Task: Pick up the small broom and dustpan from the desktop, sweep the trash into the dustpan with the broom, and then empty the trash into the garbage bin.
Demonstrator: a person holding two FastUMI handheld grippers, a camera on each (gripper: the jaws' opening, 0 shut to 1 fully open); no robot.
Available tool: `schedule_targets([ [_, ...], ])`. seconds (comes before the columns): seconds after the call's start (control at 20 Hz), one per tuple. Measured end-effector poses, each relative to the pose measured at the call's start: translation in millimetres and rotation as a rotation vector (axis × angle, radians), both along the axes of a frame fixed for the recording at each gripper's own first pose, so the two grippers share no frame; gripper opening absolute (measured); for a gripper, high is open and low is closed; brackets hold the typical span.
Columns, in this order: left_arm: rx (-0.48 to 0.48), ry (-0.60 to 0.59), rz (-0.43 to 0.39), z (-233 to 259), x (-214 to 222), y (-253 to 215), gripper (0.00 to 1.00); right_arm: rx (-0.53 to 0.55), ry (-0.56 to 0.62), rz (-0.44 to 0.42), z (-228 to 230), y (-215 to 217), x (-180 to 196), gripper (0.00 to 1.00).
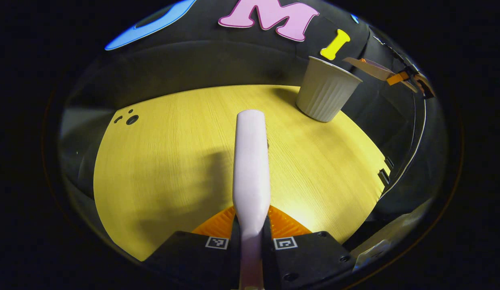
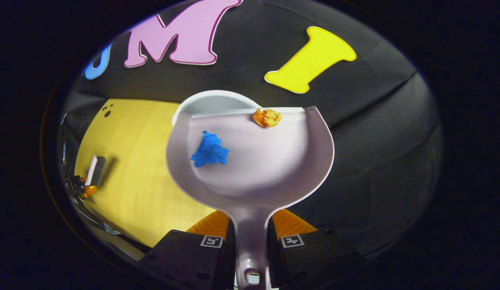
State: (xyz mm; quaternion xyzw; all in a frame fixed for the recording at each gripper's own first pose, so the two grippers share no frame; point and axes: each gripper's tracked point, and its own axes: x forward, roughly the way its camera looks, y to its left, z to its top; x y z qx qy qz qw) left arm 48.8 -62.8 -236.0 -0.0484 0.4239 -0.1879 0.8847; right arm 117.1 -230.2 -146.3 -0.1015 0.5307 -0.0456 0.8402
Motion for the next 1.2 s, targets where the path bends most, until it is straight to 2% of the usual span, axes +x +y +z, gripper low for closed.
schedule_targets([
  [0.05,-0.005,0.003,0.009,-2.4,-0.1,2.2,0.24,-0.034,0.021,0.020,-3.3,-6.3,7.9,0.33],
  [0.1,-0.009,0.007,0.019,-3.5,-0.6,3.3,0.27,-0.061,0.038,0.029,-5.5,-12.6,16.1,0.36],
  [0.15,-0.014,0.012,0.028,-5.3,-1.8,4.2,0.26,-0.079,0.052,0.031,-5.9,-18.2,24.7,0.33],
  [0.3,-0.022,0.021,0.048,-8.8,-5.2,6.1,0.26,-0.108,0.123,0.061,-14.3,-24.5,38.7,0.36],
  [0.4,-0.015,0.026,0.055,-13.5,-8.4,8.1,0.25,-0.144,0.207,0.118,-18.4,-27.4,42.5,0.36],
  [0.45,-0.013,0.029,0.059,-15.3,-9.4,8.2,0.24,-0.157,0.242,0.151,-16.8,-29.1,45.7,0.34],
  [0.55,-0.012,0.039,0.072,-19.0,-11.3,8.7,0.26,-0.178,0.291,0.192,-18.1,-29.3,51.1,0.39],
  [0.65,-0.020,0.052,0.084,-21.8,-13.8,9.0,0.26,-0.244,0.368,0.272,-14.6,-32.0,60.7,0.39],
  [0.7,-0.021,0.058,0.089,-22.7,-14.8,9.0,0.24,-0.276,0.397,0.312,-12.8,-32.1,67.5,0.36],
  [0.75,-0.021,0.064,0.093,-25.1,-13.3,9.6,0.27,-0.294,0.423,0.347,-13.3,-31.4,72.0,0.39],
  [0.8,-0.021,0.066,0.100,-26.0,-13.2,9.7,0.26,-0.303,0.442,0.374,-17.1,-30.2,78.6,0.36],
  [1.0,-0.039,0.075,0.128,-28.7,-12.3,7.1,0.26,-0.304,0.466,0.426,-26.3,-23.7,85.5,0.39],
  [1.2,-0.030,0.079,0.121,-30.6,-10.4,5.0,0.27,-0.298,0.449,0.441,-29.6,-21.6,90.1,0.36],
])
